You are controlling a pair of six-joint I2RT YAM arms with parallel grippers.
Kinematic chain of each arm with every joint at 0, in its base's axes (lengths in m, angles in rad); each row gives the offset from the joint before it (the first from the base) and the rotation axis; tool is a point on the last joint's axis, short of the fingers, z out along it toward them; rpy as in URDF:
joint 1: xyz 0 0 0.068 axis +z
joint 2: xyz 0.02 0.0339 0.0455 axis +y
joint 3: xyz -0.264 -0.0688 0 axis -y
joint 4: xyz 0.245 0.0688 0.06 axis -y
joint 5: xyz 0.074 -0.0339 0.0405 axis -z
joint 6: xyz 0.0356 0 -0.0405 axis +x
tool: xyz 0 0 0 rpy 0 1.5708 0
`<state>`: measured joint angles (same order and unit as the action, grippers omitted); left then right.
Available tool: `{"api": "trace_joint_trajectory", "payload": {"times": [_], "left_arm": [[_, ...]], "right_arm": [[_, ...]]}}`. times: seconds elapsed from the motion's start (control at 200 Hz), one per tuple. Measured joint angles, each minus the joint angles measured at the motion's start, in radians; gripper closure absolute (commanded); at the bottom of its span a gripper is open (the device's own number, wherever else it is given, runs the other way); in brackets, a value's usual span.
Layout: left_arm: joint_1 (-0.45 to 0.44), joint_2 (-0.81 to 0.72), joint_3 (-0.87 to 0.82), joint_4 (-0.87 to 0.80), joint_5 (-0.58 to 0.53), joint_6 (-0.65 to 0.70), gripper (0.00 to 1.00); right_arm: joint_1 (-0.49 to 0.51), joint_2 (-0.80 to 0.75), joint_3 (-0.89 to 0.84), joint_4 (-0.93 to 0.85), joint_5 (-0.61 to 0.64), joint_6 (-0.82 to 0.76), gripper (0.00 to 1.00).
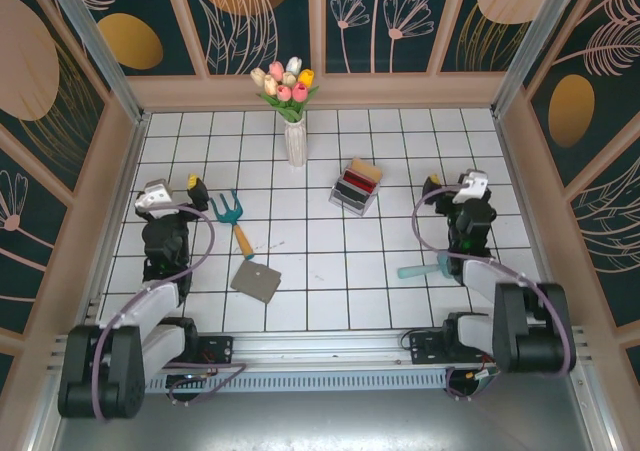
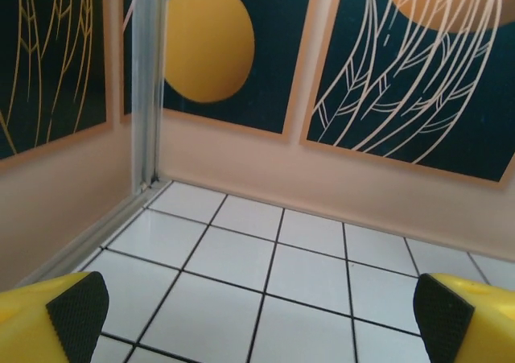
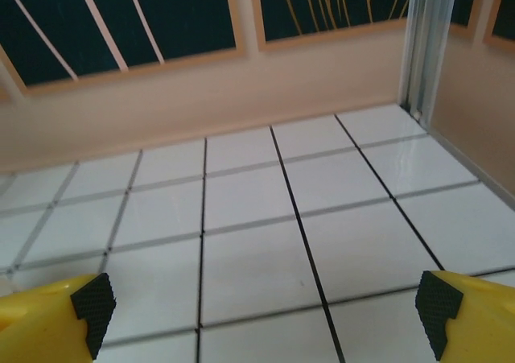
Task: Put the credit cards into the card holder
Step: Move the card holder to the bottom-center of the table.
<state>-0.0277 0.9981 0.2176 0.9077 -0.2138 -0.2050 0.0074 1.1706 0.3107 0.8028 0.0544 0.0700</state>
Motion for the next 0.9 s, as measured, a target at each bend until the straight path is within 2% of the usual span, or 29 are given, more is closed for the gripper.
{"api": "trace_joint_trajectory", "payload": {"times": [0.08,0.16,0.255,0.385,0.535,0.651,0.781,0.896], "left_arm": [[0.002,-0.077,0.085,-0.172,0.025,-0.054,0.01],[0.002,-0.156,0.161,-0.339,0.035,-0.166,0.01],[0.003,-0.239,0.196,-0.501,0.051,-0.289,0.01],[0.003,-0.299,0.196,-0.668,0.21,-0.374,0.01],[0.003,-0.282,0.196,-0.79,0.415,-0.477,0.01],[0.001,-0.256,0.195,-0.872,0.54,-0.536,0.01],[-0.017,-0.227,0.197,-0.979,0.622,-0.537,0.01],[-0.06,-0.177,0.209,-1.076,0.643,-0.525,0.01]], "right_arm": [[0.0,-0.101,0.079,-0.19,-0.004,0.091,0.01],[0.0,-0.171,0.142,-0.37,-0.014,0.206,0.01],[-0.005,-0.217,0.171,-0.525,-0.113,0.285,0.01],[-0.001,-0.235,0.172,-0.681,-0.278,0.371,0.03],[0.042,-0.241,0.172,-0.758,-0.441,0.412,0.07],[0.118,-0.241,0.172,-0.774,-0.497,0.425,0.08],[0.244,-0.231,0.179,-0.784,-0.501,0.439,0.12],[0.327,-0.169,0.208,-0.785,-0.491,0.446,0.16]]}}
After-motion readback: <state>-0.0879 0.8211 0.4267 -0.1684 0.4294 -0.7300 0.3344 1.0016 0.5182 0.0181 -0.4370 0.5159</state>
